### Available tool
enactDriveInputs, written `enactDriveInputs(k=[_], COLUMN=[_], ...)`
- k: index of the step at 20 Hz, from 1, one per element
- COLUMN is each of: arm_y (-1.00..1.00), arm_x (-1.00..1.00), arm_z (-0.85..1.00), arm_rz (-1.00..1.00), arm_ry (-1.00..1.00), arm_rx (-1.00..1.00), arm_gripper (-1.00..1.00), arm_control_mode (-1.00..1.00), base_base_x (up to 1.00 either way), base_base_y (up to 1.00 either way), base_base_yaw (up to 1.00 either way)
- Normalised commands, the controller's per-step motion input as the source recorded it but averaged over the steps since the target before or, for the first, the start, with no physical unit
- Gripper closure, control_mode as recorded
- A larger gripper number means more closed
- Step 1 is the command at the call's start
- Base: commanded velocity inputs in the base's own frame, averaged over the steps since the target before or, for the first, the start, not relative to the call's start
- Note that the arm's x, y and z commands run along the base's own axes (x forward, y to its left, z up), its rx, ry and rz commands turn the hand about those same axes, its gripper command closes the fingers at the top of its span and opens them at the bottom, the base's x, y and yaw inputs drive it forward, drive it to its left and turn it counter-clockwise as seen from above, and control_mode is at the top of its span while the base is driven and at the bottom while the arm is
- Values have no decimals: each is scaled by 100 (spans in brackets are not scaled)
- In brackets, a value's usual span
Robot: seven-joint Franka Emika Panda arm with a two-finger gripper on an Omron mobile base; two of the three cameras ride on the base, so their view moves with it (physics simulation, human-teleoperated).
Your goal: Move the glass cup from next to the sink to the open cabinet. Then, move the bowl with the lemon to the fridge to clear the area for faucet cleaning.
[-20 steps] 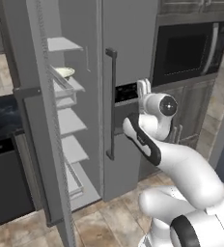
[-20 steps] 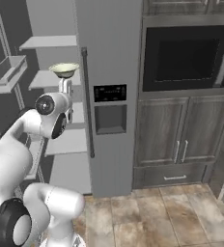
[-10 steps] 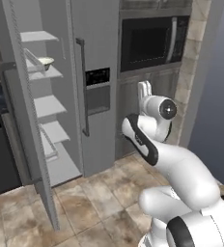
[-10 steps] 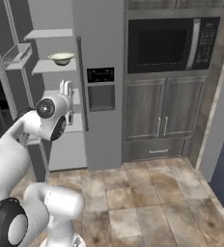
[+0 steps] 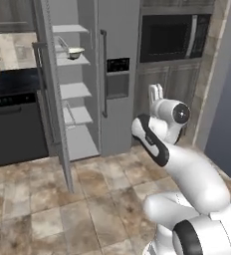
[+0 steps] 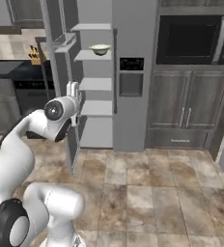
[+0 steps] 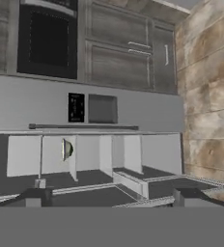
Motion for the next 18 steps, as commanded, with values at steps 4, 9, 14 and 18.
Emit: enactDriveInputs(k=[4, 9, 14, 18], arm_y=[0, 0, 0, 0], arm_x=[0, 0, 0, 0], arm_z=[0, 0, 0, 0], arm_rz=[0, 0, 0, 0], arm_ry=[0, 0, 0, 0], arm_rx=[0, 0, 0, 0], arm_gripper=[-100, -100, -100, -100], arm_control_mode=[100, 100, 100, 100], base_base_x=[-64, -5, 13, 100], base_base_y=[9, 28, 35, 2], base_base_yaw=[58, 74, 66, 16])
